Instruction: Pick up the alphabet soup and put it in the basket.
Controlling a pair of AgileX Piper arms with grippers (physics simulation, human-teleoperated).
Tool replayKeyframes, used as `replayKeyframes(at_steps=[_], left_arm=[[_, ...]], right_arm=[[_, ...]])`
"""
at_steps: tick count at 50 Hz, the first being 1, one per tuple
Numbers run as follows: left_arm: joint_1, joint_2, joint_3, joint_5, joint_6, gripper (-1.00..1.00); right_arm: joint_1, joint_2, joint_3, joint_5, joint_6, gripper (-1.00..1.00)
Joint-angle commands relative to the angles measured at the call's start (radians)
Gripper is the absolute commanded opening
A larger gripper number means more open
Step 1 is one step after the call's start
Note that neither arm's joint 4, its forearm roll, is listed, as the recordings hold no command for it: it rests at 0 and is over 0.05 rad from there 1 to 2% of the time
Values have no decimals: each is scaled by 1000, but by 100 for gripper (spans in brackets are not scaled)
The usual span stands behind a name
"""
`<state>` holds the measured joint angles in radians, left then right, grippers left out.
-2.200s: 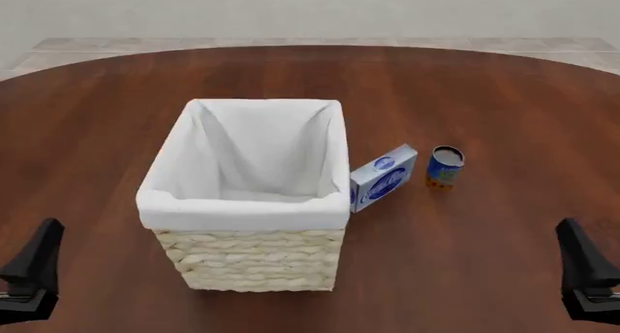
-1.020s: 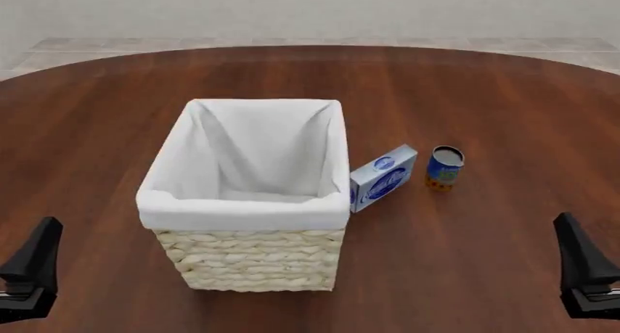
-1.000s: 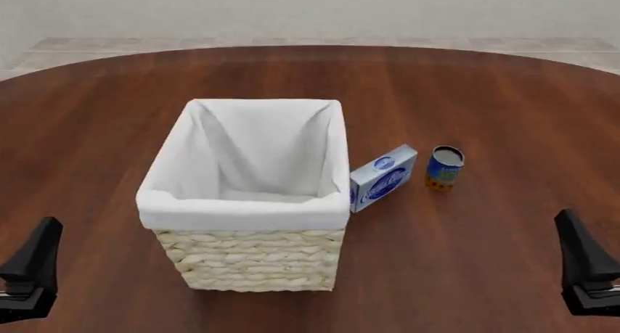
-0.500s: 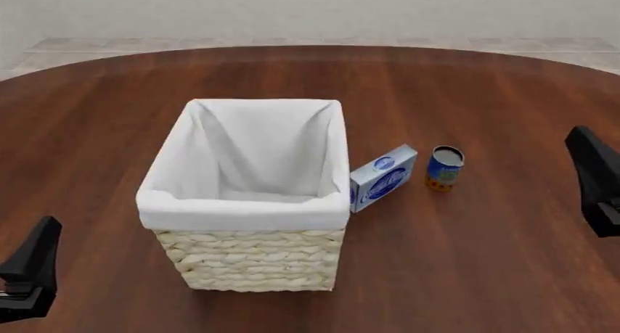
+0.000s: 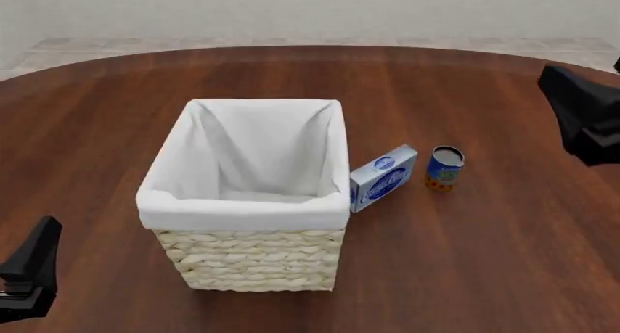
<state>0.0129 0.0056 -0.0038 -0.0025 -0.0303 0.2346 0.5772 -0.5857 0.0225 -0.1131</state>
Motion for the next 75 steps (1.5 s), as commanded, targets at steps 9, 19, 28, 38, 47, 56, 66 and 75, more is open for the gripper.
replayKeyframes(at_steps=[9,19,28,38,47,56,66,75], left_arm=[[2,-1,0,-1,-1,100],[3,-2,0,-2,1,100],[5,-2,0,-2,1,100],[7,-3,0,-4,0,100],[9,-3,0,-5,-3,100],[11,-3,0,-5,-5,100],[11,-3,0,-4,-4,100],[10,-3,0,-3,-2,100]], right_arm=[[8,110,-137,69,47,100],[-75,187,-176,62,-4,100],[-117,252,-212,74,-13,100],[-106,297,-244,94,-10,100],[-125,318,-244,76,-13,100],[-129,368,-248,56,-15,100],[-127,447,-264,52,-5,100],[-122,475,-266,28,1,100]])
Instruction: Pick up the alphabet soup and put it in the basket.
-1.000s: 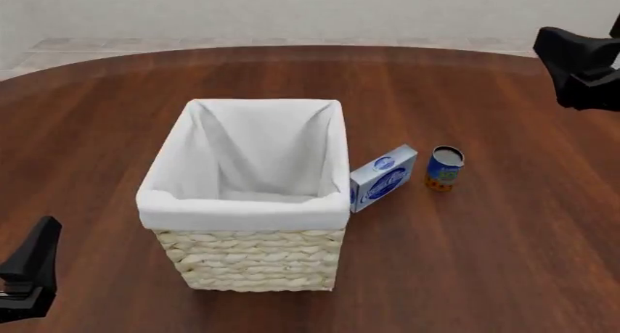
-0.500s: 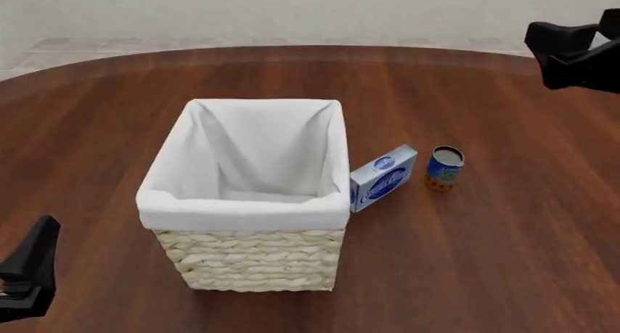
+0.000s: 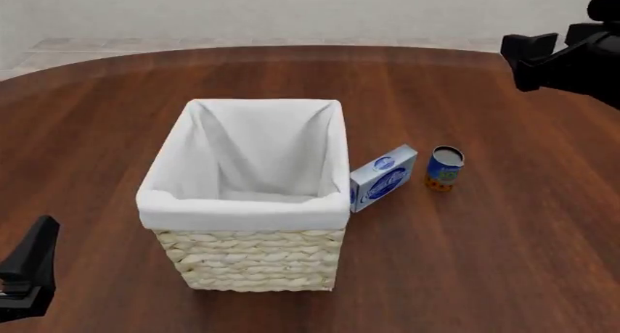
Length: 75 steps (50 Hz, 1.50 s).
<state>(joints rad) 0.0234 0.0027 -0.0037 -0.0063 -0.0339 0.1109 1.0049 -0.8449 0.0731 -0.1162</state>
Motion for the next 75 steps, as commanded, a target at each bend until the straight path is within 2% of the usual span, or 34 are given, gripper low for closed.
replayKeyframes(at_steps=[1,25,43,75], left_arm=[[0,0,0,1,1,100],[1,0,0,0,3,100],[-2,1,0,2,8,100],[1,1,0,2,4,100]], right_arm=[[2,51,-8,-23,4,100],[-9,193,-82,-5,-11,100],[11,267,-147,35,17,100],[5,360,-174,63,7,100]])
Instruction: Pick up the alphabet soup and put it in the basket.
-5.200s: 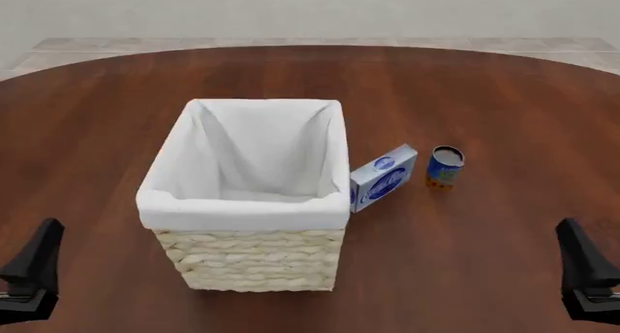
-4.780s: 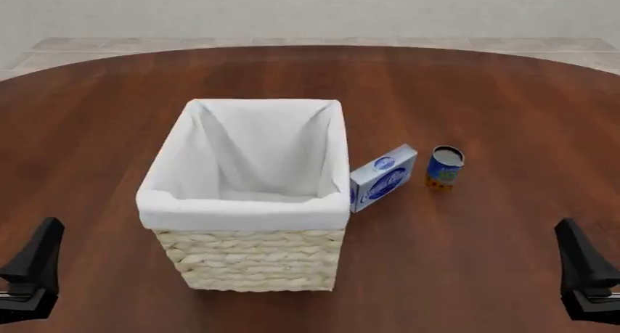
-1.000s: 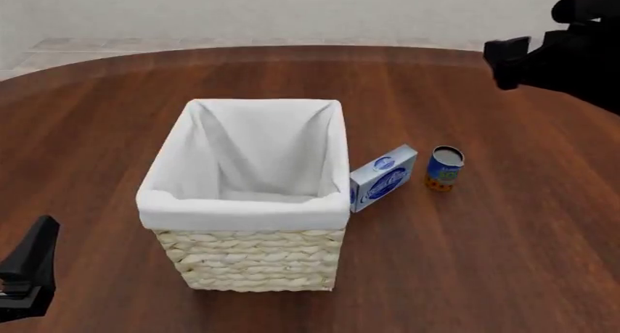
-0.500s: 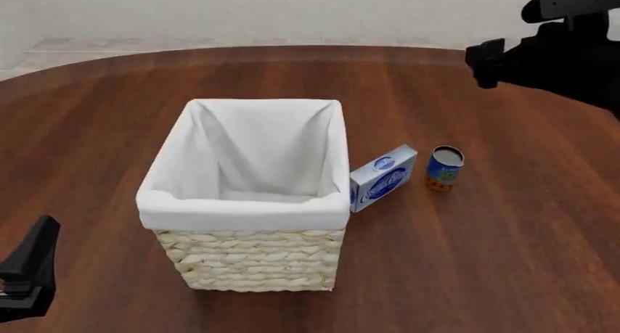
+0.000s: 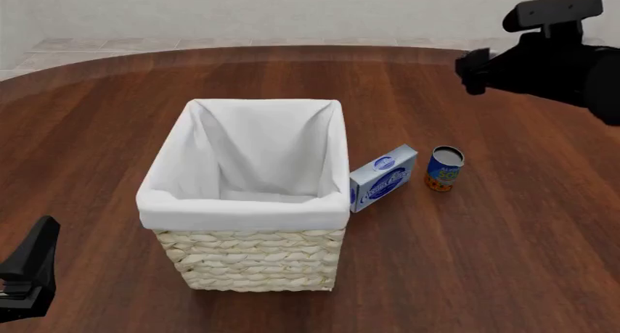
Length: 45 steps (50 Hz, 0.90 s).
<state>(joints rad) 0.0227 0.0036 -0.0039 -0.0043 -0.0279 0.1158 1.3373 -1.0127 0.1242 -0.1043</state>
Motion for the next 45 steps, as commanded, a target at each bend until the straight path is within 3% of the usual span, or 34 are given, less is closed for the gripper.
replayKeyframes(at_steps=[1,45], left_arm=[[2,0,0,0,-2,100],[4,0,0,0,-4,100]], right_arm=[[-1,32,-2,10,-9,100],[-15,165,-12,-39,-34,100]])
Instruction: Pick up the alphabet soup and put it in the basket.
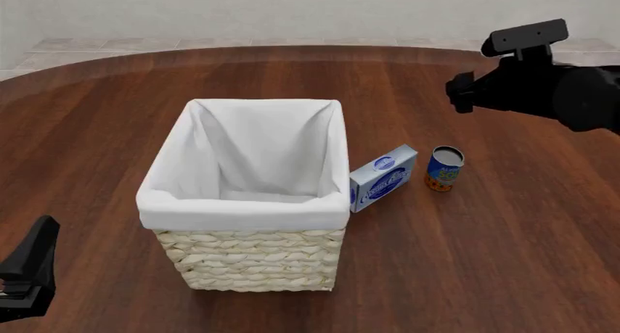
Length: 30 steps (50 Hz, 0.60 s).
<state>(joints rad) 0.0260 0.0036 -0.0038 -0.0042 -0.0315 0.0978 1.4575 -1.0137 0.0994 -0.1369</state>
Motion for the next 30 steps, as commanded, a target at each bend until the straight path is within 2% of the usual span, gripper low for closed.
replayKeyframes(at_steps=[1,30], left_arm=[[0,0,0,0,0,100],[8,0,0,1,-8,100]], right_arm=[[3,49,-13,-14,-3,100],[-23,139,-42,-4,-45,100]])
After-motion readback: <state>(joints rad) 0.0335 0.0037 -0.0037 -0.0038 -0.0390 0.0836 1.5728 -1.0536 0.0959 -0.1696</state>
